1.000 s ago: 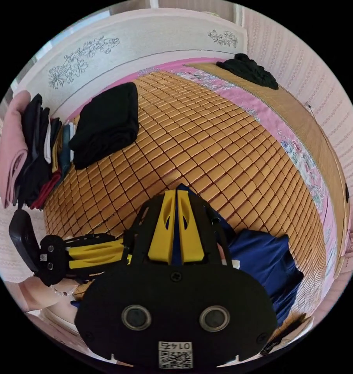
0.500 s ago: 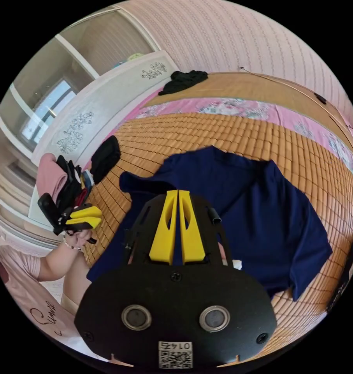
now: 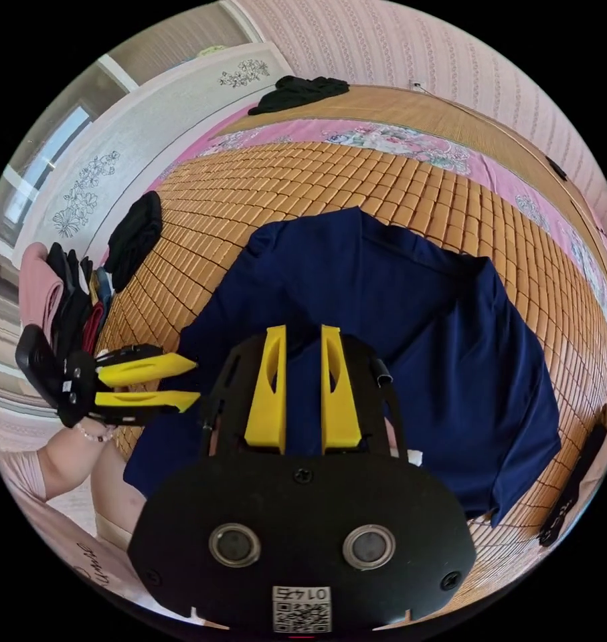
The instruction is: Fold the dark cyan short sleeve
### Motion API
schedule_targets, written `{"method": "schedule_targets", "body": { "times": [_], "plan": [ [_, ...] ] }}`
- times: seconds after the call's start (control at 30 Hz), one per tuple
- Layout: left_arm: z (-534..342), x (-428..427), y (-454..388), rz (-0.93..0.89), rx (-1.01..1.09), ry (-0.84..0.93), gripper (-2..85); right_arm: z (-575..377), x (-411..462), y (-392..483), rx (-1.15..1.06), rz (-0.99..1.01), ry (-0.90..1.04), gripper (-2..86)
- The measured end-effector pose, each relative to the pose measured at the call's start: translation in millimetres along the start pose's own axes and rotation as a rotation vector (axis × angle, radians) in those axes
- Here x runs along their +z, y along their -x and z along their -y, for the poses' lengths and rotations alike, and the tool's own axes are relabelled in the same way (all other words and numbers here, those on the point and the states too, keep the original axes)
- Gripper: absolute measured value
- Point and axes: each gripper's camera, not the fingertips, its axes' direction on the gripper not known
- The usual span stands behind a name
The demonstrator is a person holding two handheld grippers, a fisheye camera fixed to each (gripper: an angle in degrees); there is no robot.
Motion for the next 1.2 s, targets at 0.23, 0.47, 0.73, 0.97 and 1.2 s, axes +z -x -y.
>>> {"method": "schedule_targets", "body": {
  "times": [0.23,0.47,0.73,0.97,1.2],
  "plan": [
    [5,-6,-16,-0.043,0.031,-0.063,7.8,-17,-48,-8,0.045,0.114,-0.164,0.5],
    [7,-17,-11,0.062,0.06,-0.08,7.5,-23,-41,-19,-0.059,-0.075,0.003,7.1],
    [48,17,-35,0.158,0.168,0.025,7.0,43,-14,7,-0.182,-0.024,-0.038,8.2],
    [65,38,-30,0.194,0.019,0.079,0.5,62,9,27,-0.26,-0.139,-0.036,-0.2],
    [72,45,-6,0.118,-0.223,0.018,3.7,74,18,30,-0.276,-0.152,0.001,0.6]
  ]
}}
